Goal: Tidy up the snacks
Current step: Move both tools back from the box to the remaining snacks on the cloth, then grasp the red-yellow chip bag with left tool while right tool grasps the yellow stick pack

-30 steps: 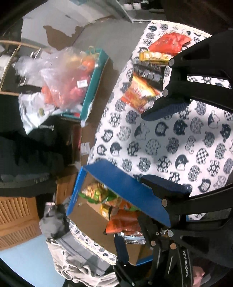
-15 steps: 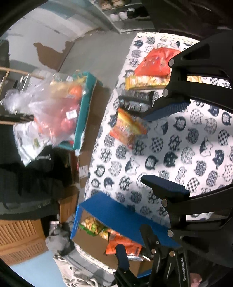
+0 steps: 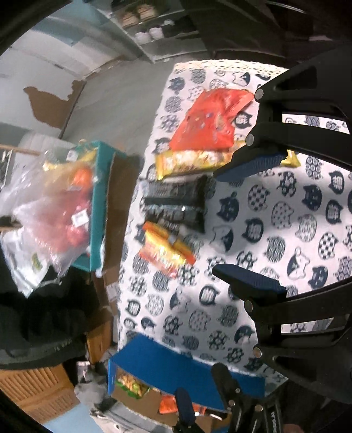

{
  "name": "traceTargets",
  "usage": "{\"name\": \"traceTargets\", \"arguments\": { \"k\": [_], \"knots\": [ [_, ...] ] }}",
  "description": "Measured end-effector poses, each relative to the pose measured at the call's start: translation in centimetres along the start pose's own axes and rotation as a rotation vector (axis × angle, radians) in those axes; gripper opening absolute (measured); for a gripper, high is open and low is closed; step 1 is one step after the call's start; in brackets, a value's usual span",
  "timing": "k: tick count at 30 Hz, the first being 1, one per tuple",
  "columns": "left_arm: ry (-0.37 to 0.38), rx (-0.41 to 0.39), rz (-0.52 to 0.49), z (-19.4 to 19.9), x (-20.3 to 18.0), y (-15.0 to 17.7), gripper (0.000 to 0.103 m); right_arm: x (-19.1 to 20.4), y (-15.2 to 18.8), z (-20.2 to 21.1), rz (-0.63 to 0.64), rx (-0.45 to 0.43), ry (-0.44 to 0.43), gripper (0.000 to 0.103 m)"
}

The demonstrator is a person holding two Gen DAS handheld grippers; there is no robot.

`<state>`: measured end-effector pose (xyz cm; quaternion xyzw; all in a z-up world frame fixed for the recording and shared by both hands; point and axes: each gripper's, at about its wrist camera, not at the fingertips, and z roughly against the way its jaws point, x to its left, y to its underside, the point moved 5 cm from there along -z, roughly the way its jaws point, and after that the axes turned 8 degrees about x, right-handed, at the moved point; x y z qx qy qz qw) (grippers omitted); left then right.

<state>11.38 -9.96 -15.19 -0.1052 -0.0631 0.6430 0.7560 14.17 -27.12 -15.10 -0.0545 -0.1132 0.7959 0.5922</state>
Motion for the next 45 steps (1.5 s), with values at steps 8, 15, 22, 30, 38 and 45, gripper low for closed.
{"name": "traceTargets", "arguments": {
  "k": [8, 15, 22, 30, 38, 45],
  "knots": [
    [0.031, 0.067, -0.008, -3.1, -2.1, -1.9, 0.078, -4.3, 0.9, -2.4, -0.050, 0.052, 0.033, 0.063],
    [0.036, 0.124, -0.023, -6.2, -3.3, -3.6, 0.078, -7.0, 1.1, -5.3, -0.027, 0.125, 0.050, 0.063],
    [0.066, 0.167, -0.002, -8.3, -3.6, -5.1, 0.078, -8.3, 1.8, -9.1, -0.051, 0.217, 0.022, 0.063],
    [0.062, 0.156, 0.004, -9.5, -4.4, -8.8, 0.081, -8.9, 0.5, -11.8, -0.046, 0.231, 0.069, 0.062],
    [0.030, 0.188, -0.008, -12.2, -5.3, -10.7, 0.081, -8.8, -0.9, -12.8, -0.049, 0.207, 0.072, 0.044],
    [0.042, 0.228, 0.036, -15.0, -4.1, -11.0, 0.081, -9.0, -1.2, -13.9, -0.051, 0.205, 0.076, 0.036]
  ]
}}
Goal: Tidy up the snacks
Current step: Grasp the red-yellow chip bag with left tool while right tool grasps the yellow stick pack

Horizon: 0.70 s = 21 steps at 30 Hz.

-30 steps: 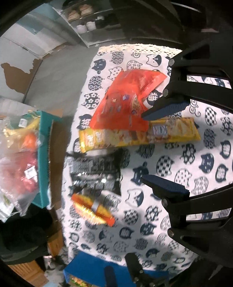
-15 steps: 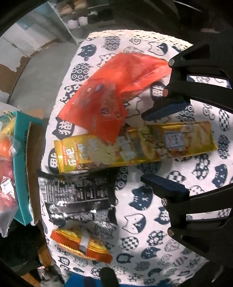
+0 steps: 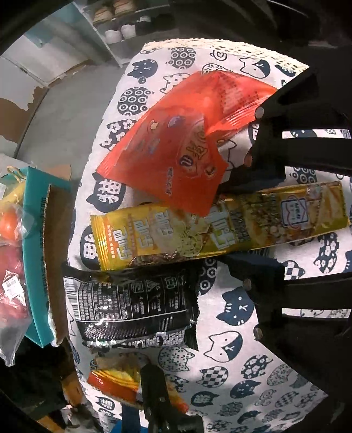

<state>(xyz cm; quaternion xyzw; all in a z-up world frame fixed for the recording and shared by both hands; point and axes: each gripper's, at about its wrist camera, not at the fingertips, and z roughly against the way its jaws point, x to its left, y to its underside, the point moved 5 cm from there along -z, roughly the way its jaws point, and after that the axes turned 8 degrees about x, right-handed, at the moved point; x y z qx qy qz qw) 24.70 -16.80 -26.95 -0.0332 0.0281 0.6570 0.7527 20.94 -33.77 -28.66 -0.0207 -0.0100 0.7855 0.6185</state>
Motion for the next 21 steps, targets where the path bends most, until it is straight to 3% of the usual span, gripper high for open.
{"name": "traceTargets", "arguments": {
  "k": [4, 6, 9, 21],
  "knots": [
    [0.045, -0.025, 0.033, -0.4, 0.9, 0.0, 0.071, 0.5, 0.0, 0.1, 0.005, -0.007, -0.005, 0.030],
    [0.032, -0.031, 0.030, -0.5, 1.3, 0.2, 0.052, 0.8, 0.0, 0.1, 0.007, -0.007, -0.014, 0.029],
    [0.044, -0.045, 0.022, -0.4, 1.7, 0.8, 0.043, 1.3, 0.2, 0.5, 0.006, -0.019, -0.008, 0.029],
    [0.013, -0.090, 0.015, 1.6, 3.1, 4.3, 0.037, 1.9, 1.1, 3.5, -0.037, -0.080, -0.032, 0.029]
  ]
}}
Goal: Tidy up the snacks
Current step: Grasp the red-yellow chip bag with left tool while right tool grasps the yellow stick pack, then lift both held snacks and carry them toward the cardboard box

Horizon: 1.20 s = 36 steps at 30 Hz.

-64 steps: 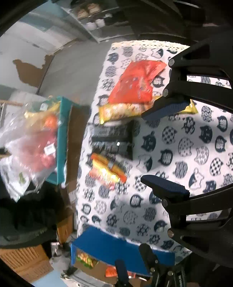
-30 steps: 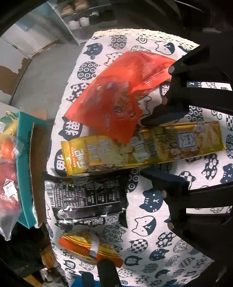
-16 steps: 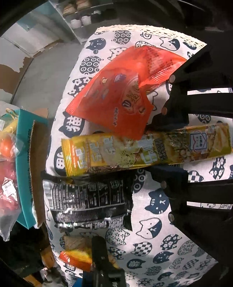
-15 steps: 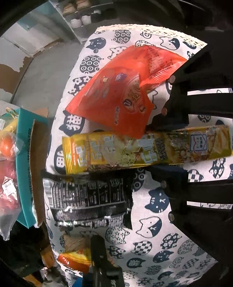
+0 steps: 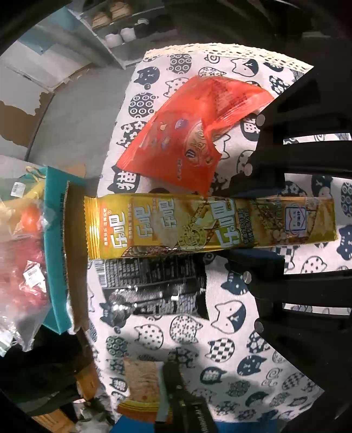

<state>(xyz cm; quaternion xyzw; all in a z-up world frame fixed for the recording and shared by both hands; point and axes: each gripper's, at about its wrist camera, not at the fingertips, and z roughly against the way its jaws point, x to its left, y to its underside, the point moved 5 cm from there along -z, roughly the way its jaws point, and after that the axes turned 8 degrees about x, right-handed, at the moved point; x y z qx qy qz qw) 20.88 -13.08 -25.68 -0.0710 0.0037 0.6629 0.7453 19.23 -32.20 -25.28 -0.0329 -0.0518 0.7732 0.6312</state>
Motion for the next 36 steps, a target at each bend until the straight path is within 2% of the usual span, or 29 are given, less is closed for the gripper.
{"name": "traceTargets", "arguments": {
  "k": [20, 36],
  "knots": [
    [-0.046, -0.139, -0.051, 8.4, 1.6, 7.1, 0.037, 3.2, 3.1, 7.2, 0.014, -0.117, -0.021, 0.029],
    [-0.073, -0.265, -0.044, 15.0, 3.7, 10.3, 0.037, 8.1, 3.5, 12.8, 0.077, -0.208, -0.077, 0.029]
  ]
}}
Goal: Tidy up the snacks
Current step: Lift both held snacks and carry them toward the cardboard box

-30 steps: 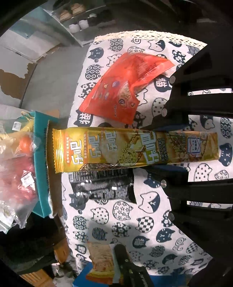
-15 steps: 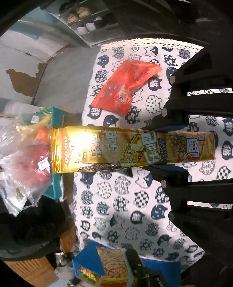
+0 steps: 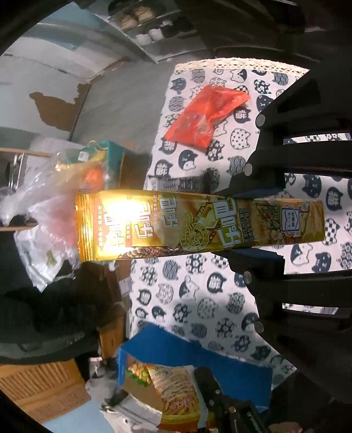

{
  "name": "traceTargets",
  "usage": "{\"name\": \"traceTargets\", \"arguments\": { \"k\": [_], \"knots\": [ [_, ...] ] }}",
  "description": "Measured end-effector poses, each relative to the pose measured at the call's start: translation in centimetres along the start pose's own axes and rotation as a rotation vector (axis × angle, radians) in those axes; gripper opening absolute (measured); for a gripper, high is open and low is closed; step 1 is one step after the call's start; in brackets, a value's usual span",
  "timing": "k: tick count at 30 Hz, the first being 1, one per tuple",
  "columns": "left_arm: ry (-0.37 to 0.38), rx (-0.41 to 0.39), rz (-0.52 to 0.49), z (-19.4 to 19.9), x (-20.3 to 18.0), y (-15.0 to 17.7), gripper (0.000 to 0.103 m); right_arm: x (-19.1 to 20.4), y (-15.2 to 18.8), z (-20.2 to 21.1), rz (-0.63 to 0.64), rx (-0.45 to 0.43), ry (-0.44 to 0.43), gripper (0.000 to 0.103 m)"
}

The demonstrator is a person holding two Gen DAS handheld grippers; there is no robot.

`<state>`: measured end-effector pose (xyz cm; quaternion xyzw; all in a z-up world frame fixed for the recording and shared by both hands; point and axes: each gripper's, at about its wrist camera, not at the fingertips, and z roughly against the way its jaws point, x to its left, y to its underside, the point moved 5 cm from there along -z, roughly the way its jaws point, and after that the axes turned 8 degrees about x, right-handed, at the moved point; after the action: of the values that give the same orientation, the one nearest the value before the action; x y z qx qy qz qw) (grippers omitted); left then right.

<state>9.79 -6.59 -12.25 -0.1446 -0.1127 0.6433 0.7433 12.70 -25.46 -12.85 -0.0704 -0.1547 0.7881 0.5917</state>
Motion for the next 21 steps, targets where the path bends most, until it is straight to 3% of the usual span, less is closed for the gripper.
{"name": "traceTargets", "arguments": {
  "k": [21],
  "knots": [
    [0.010, -0.095, 0.114, 5.4, 7.5, 1.8, 0.037, 11.8, -4.7, 3.6, 0.128, -0.090, -0.142, 0.029]
  ]
}}
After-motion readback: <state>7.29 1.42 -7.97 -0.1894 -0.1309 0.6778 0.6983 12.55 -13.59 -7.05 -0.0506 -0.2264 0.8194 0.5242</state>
